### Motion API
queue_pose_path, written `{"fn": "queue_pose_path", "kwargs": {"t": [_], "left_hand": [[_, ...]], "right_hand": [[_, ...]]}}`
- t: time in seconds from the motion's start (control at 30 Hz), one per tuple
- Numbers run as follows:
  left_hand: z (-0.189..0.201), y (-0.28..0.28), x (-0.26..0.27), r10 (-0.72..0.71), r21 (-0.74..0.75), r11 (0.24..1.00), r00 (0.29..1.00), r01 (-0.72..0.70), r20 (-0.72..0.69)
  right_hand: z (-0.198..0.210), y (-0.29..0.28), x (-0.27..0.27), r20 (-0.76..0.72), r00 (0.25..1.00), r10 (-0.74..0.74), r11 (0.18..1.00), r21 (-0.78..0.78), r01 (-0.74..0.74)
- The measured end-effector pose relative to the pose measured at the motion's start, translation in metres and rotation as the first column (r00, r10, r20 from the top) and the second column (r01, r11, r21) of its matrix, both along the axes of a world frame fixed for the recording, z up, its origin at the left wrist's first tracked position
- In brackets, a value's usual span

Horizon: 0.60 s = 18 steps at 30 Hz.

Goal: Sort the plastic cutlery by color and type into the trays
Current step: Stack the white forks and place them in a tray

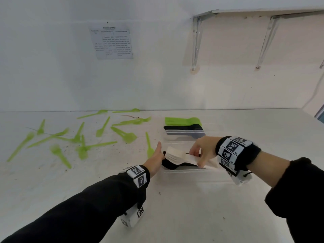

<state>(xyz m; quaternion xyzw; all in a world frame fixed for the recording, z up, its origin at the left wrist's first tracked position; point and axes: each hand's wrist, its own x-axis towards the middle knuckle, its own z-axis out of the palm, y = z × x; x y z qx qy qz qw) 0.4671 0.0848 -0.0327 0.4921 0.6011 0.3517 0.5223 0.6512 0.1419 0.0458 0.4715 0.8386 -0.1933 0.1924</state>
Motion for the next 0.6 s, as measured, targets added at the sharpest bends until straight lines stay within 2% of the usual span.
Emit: {"fn": "queue_pose_path", "kwargs": {"t": [0.13,0.3,0.37,0.6], "left_hand": [[-0.002,0.002,-0.003,-0.001,0.014,1.0,1.0,0.002,-0.005],[-0.009,0.002,-0.003,-0.002,0.04,0.999,0.997,0.005,-0.076],[-0.008,0.0,-0.002,-0.031,0.031,0.999,0.991,0.035,-0.133],[-0.007,-0.001,-0.007,-0.162,-0.004,0.987,0.979,0.163,-0.126]], "right_hand": [[0.0,0.0,-0.004,0.005,0.998,0.066,0.995,-0.075,-0.065],[-0.001,0.002,-0.012,0.077,0.991,0.112,0.988,-0.116,-0.103],[-0.002,0.002,-0.012,0.103,0.988,0.113,0.989,-0.106,-0.102],[-0.006,0.004,-0.019,0.183,0.966,0.184,0.982,-0.068,-0.175]]}}
